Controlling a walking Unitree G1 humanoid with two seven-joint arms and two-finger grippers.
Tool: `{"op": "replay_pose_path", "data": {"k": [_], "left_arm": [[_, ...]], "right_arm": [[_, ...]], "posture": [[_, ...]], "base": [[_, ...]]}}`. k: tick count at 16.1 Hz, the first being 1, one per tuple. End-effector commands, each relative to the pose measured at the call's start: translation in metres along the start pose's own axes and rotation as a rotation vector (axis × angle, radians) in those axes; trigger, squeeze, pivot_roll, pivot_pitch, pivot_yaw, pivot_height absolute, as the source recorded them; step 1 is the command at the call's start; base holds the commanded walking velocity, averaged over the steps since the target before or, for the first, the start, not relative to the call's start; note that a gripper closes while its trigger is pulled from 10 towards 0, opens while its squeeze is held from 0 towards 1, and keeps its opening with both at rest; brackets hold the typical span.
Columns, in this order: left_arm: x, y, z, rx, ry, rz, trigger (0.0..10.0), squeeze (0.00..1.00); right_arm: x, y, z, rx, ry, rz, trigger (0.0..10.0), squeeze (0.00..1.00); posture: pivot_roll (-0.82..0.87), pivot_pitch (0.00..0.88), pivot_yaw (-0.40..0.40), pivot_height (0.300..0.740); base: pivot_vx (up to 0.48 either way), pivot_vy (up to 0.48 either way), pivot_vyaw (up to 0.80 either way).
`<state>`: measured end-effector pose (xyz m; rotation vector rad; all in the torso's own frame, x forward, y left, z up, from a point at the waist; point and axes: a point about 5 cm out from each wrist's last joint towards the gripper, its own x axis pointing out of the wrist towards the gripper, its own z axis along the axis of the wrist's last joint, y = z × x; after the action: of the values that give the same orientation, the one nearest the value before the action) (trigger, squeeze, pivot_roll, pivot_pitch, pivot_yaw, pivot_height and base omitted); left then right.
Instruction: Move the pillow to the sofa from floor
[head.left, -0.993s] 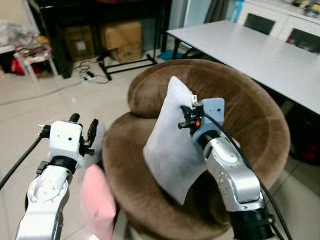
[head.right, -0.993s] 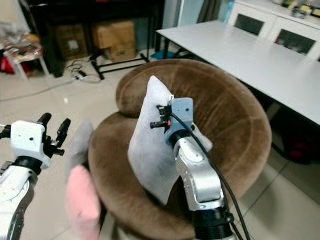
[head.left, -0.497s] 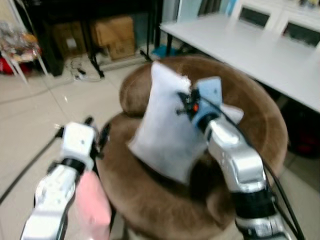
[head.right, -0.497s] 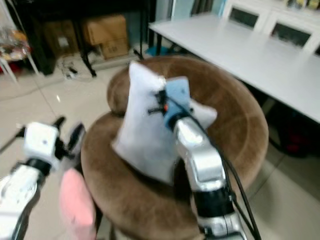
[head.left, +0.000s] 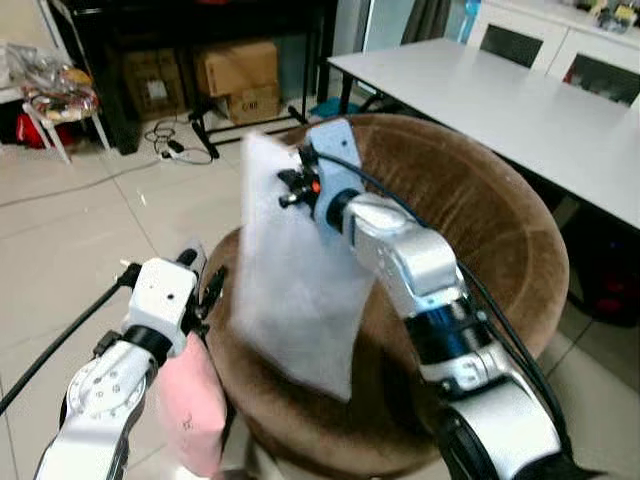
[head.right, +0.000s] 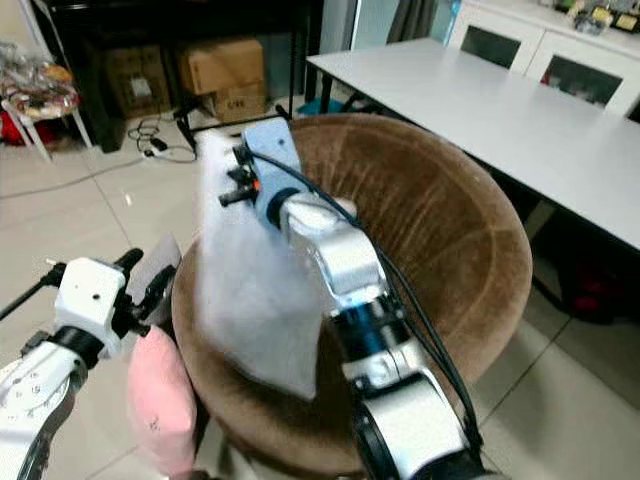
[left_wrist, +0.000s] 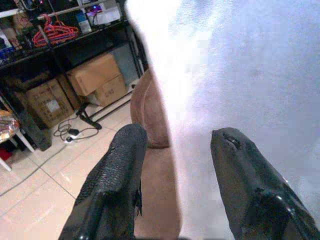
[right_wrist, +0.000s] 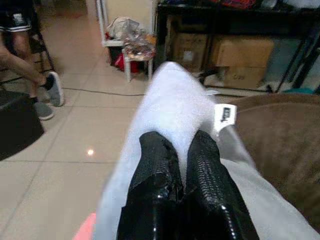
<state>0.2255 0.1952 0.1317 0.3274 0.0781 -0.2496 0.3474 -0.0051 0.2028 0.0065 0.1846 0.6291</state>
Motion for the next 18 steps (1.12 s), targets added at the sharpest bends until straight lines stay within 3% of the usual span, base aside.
{"op": "replay_pose_path", "data": {"k": [1,4,6,8,9,12,14,18], "left_arm": [[-0.001,-0.002,0.005,0.009,-0.011,-0.012,10.0,0.0],[-0.003,-0.002,0.005,0.009,-0.008,-0.012,10.0,0.0],[-0.004,-0.002,0.004,0.008,-0.006,-0.012,10.0,0.0],[-0.005,-0.003,0.004,0.007,-0.001,-0.014,10.0,0.0],[-0.005,-0.004,0.003,0.003,0.004,-0.024,10.0,0.0],[-0.006,-0.008,0.002,0.0,0.01,-0.042,10.0,0.0],[-0.005,-0.009,0.001,-0.002,0.013,-0.048,10.0,0.0],[-0.004,-0.01,0.001,-0.002,0.015,-0.056,10.0,0.0]], "right_arm": [[0.004,-0.005,0.015,0.024,-0.049,-0.005,10.0,0.0],[0.015,-0.006,0.016,0.087,-0.024,-0.031,10.0,0.0],[0.019,-0.018,0.014,0.14,-0.006,-0.122,10.0,0.0],[0.019,-0.046,0.008,0.236,0.012,-0.305,10.0,0.0],[0.012,-0.074,0.0,0.281,0.034,-0.481,10.0,0.0],[-0.009,-0.116,-0.021,0.324,0.097,-0.778,10.0,0.0],[-0.016,-0.127,-0.031,0.339,0.13,-0.859,10.0,0.0],[-0.021,-0.134,-0.049,0.306,0.192,-0.909,10.0,0.0]], "posture": [[0.07,0.0,-0.072,0.74],[0.08,0.0,-0.079,0.74],[0.08,0.0,-0.081,0.74],[0.08,0.0,-0.084,0.74],[0.08,0.0,-0.085,0.74],[0.08,0.0,-0.083,0.74],[0.08,0.0,-0.083,0.74],[0.08,0.0,-0.081,0.74]], "base": [[0.0,0.0,0.0],[0.0,0.0,0.0],[0.0,0.0,0.0],[0.0,0.0,0.0],[0.0,0.0,0.0],[0.0,0.0,0.0],[0.0,0.0,0.0],[0.0,0.0,0.0]]}}
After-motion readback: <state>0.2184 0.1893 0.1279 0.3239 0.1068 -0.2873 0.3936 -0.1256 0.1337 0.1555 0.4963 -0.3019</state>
